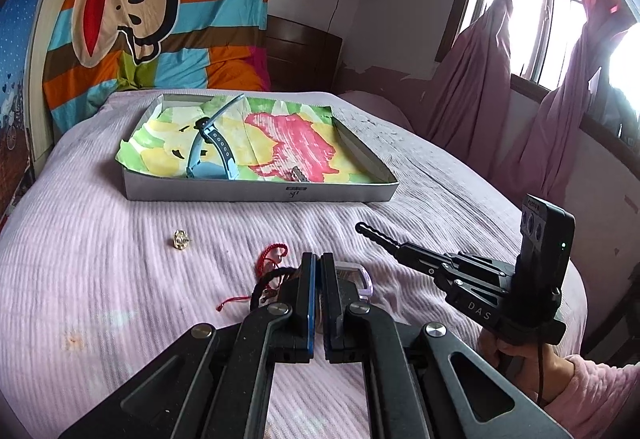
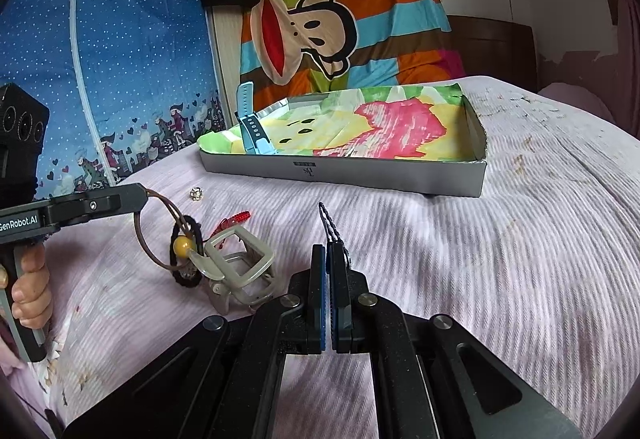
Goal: Organize jewelry
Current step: 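Carry both items into the tray and open both tools, then withdraw both tools from the tray back toward the pile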
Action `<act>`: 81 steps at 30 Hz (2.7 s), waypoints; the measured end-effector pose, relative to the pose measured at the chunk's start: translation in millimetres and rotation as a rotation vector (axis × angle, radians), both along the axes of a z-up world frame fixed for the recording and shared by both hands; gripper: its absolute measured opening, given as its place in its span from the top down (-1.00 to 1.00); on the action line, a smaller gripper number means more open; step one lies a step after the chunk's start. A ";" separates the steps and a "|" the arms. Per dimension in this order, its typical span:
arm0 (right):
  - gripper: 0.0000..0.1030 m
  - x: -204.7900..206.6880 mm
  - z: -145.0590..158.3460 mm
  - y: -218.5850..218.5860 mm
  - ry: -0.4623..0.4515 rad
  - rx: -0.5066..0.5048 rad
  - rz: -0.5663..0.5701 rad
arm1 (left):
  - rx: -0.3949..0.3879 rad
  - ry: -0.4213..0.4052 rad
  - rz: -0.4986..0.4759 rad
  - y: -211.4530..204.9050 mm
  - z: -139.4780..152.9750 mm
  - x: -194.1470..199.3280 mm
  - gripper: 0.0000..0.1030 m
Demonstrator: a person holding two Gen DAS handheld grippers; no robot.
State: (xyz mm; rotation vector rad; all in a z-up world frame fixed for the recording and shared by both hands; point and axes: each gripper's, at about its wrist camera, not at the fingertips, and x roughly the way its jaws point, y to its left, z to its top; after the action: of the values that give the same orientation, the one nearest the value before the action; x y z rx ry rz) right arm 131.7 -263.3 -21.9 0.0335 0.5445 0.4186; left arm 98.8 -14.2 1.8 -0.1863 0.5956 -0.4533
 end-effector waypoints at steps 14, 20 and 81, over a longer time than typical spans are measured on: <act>0.96 6.4 10.9 -0.1 -0.029 0.019 0.000 | -0.062 -0.073 -0.020 0.3 36.7 -0.9 0.95; 0.96 29.2 31.6 3.4 -0.075 0.034 -0.007 | -0.065 -0.111 0.014 -6.0 48.7 31.6 0.95; -0.65 6.3 55.4 -7.5 -0.258 0.049 -0.120 | 0.072 -0.169 0.316 6.9 18.8 30.4 -1.00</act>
State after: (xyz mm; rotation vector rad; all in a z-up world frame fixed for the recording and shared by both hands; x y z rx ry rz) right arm 138.0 -270.8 33.4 0.0583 0.2760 0.3131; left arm 129.2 -7.3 20.6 -0.1675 0.4064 -0.1393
